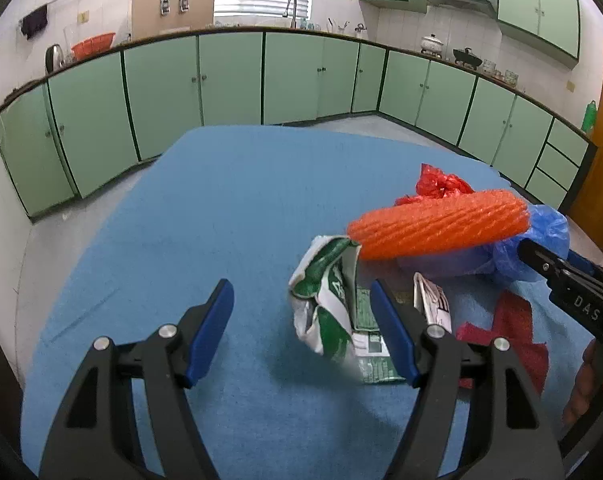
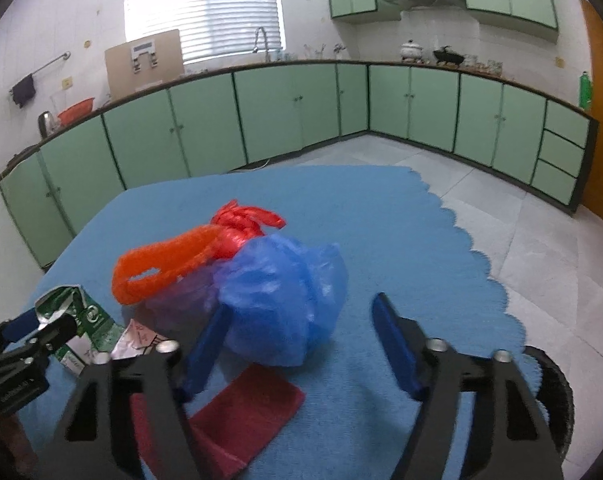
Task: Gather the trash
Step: 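Grasp the blue plastic bag with the right tool while the left tool grasps the green carton, then carry the blue bag and green carton over the black bin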
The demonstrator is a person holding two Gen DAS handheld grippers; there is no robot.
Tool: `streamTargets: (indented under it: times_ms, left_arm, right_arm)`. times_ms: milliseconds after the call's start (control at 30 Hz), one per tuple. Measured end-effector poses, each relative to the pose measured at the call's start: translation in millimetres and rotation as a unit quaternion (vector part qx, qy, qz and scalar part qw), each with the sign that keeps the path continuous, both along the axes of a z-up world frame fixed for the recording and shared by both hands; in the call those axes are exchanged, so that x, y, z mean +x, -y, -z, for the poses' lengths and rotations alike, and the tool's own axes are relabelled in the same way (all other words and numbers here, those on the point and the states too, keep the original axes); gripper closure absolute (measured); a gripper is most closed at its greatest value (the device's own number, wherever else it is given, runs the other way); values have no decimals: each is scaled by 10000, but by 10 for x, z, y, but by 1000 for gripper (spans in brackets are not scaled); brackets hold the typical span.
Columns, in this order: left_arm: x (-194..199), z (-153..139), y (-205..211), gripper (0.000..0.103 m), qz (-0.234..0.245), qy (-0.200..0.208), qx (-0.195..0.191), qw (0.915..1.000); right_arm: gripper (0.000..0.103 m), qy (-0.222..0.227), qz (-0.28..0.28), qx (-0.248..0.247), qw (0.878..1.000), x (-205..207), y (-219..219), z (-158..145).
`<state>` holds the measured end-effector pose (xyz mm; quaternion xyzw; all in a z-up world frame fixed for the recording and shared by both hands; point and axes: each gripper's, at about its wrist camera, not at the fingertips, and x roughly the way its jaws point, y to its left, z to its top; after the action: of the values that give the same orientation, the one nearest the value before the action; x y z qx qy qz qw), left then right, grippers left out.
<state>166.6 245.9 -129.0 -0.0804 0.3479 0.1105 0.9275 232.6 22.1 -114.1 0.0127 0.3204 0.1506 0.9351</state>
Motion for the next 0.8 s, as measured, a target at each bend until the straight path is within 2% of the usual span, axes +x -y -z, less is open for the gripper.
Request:
streamTargets:
  times_ms: [33, 67, 100, 133, 167, 233, 267, 467, 800]
  left_arm:
    - [8, 9, -3, 35, 31, -13, -50, 10000]
    - [14, 14, -2, 38, 47, -21, -76, 10000]
    - [21, 21, 0, 42, 74, -21, -110, 9999]
    - [26, 24, 2, 53, 123, -23, -168, 9998]
    - [37, 27, 13, 63, 162, -29, -218, 9996]
    - [49, 38, 34, 77, 226, -45, -331, 9992]
    - [48, 40, 45, 84, 231, -44, -348, 9991]
    - [-26, -60, 145, 91, 257, 156, -287, 9991]
    - [-220, -418, 211, 96, 189, 588, -140, 9980]
  right_arm:
    - [59, -34, -81, 28, 10000, 1, -13, 11]
    - [63, -71, -172, 60, 9998, -1, -24, 18]
    - [72, -90, -239, 83, 9996, 4, -39, 24]
    - [81, -101, -329, 109, 9993, -8, -44, 26]
    - [84, -96, -372, 120, 9992, -20, -56, 25]
    - [96, -42, -447, 120, 9989, -58, -60, 5]
    - [97, -1, -486, 102, 9988, -88, -56, -12]
    - [100, 171, -518, 99, 9985, -240, 28, -158]
    - [100, 419, -417, 264, 9979, -414, 273, -450]
